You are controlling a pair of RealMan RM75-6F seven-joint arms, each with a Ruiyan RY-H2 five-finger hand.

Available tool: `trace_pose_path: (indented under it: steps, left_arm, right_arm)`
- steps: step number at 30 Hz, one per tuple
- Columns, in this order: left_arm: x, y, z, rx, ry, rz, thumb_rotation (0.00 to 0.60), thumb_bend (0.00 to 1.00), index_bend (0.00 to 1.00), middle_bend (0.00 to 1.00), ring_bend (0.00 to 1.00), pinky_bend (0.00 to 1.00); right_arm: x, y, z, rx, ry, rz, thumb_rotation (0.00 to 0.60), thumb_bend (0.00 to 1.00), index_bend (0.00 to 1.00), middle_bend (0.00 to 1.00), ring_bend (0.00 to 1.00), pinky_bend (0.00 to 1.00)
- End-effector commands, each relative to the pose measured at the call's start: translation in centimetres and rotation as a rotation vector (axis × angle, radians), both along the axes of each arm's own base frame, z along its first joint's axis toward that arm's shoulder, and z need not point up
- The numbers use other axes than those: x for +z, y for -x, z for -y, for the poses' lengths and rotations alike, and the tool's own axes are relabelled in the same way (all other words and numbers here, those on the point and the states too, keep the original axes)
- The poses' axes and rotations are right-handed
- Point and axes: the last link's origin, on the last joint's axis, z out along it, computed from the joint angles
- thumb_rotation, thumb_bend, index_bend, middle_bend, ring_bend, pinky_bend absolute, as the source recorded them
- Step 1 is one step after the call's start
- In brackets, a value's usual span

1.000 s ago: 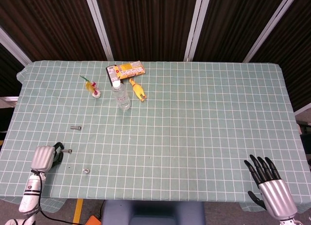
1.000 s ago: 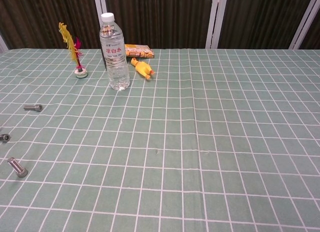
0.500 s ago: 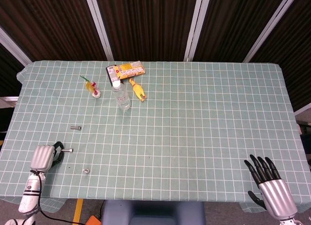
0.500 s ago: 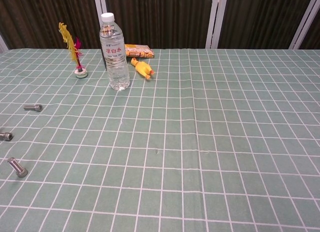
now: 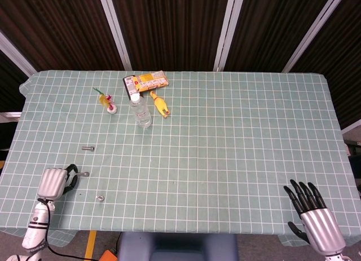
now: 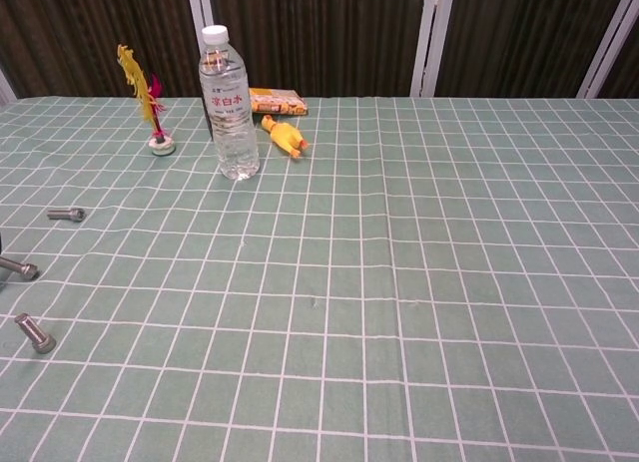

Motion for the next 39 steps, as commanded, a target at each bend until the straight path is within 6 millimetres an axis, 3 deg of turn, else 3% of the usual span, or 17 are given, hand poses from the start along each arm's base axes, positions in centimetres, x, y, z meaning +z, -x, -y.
trace_pose_path:
  steps: [1, 11, 25, 32, 35, 39]
  left_arm:
    - [0.2, -0.8, 0.0, -0.021, 0.003, -0.019, 0.6, 0.44, 0.54, 1.0, 1.0, 1.0]
    - [0.1, -2.3, 0.0, -0.021, 0.032, -0.06, 0.6, 0.44, 0.51, 1.0, 1.0, 1.0]
    - [0.1, -2.7, 0.1, -0.017, 0.04, -0.055, 0.6, 0.44, 0.4, 1.0, 1.0, 1.0]
    - [0.6, -3.1, 0.0, -0.028, 0.024, -0.028, 0.6, 0.44, 0.39, 1.0, 1.0, 1.0]
    - [3.2, -3.7, -1.5, -0.025, -0.069, 0.091, 0.6, 0.44, 0.39, 1.0, 1.0, 1.0]
    - [4.5, -3.3, -4.3, 0.053, -0.083, 0.142, 0.6, 0.45, 0.4, 1.0, 1.0, 1.0]
  right_arm:
    - [0.0, 0.0, 0.0, 0.0, 0.001, 0.001, 0.6, 0.28, 0.0, 0.0, 0.0, 0.0]
    - [0.2, 0.0, 0.0, 0.0, 0.003, 0.003, 0.6, 0.28, 0.0, 0.0, 0.0, 0.0]
    - [0.2, 0.1, 0.0, -0.001, 0.001, -0.003, 0.6, 0.28, 0.0, 0.0, 0.0, 0.0]
    - [0.2, 0.0, 0.0, -0.002, 0.002, -0.002, 0.6, 0.28, 0.0, 0.0, 0.0, 0.0]
    - [0.2, 0.1, 0.0, -0.002, 0.003, -0.003, 0.6, 0.28, 0.0, 0.0, 0.0, 0.0]
    - [0.1, 0.0, 0.0, -0.001, -0.001, -0.009, 0.6, 0.28, 0.0, 0.0, 0.0, 0.0]
